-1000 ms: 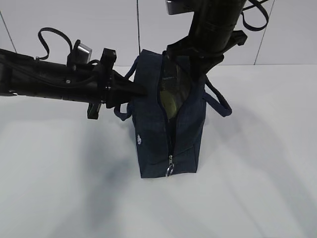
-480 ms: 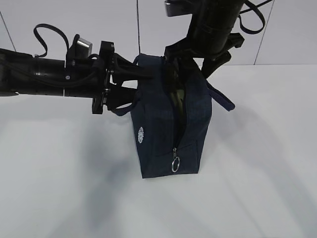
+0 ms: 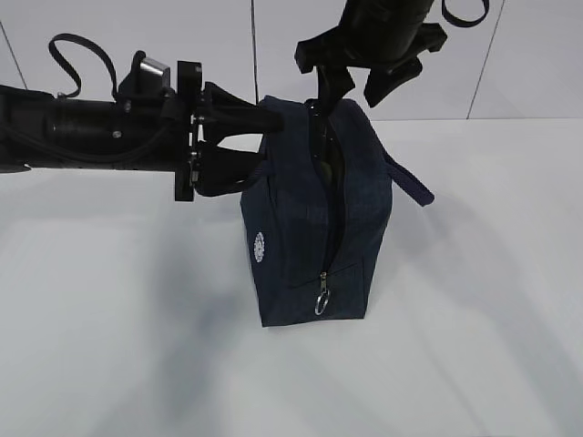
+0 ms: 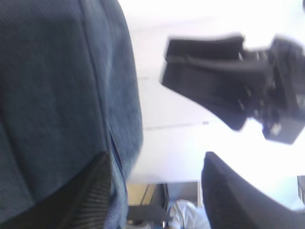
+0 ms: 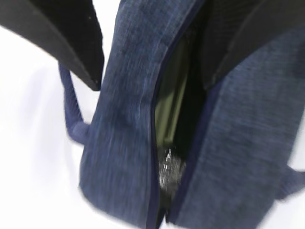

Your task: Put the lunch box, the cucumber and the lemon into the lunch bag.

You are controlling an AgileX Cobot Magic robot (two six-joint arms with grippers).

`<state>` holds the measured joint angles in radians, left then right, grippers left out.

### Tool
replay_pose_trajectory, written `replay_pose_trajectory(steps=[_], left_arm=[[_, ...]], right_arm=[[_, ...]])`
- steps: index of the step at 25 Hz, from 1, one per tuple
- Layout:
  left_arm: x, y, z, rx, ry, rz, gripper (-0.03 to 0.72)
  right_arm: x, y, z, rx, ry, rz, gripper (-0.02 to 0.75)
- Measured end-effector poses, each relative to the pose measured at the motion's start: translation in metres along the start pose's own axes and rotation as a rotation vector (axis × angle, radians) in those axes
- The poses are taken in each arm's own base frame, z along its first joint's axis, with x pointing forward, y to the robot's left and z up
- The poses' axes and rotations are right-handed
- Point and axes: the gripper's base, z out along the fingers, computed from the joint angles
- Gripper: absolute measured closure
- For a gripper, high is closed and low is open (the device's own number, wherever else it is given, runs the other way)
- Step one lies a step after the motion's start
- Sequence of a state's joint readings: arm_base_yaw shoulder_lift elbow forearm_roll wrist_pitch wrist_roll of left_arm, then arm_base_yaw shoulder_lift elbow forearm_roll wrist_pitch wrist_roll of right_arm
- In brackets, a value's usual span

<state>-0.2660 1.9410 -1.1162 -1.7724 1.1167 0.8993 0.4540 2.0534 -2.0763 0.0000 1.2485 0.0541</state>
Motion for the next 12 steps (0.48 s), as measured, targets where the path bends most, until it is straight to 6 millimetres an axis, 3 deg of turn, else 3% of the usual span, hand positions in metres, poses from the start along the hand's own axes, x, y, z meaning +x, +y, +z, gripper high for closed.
replay_pose_trajectory(steps=[5, 12], left_arm=[[-0.008, -0.005, -0.014, 0.013, -0.035, 0.016, 0.253], [-0.028, -0.003, -0.055, -0.008, -0.124, 0.02, 0.283]], right_arm=[[-0.003, 0.0, -0.006, -0.001, -0.021, 0.0, 0.256], [-0.002, 0.0, -0.021, -0.003, -0.05, 0.0, 0.255]])
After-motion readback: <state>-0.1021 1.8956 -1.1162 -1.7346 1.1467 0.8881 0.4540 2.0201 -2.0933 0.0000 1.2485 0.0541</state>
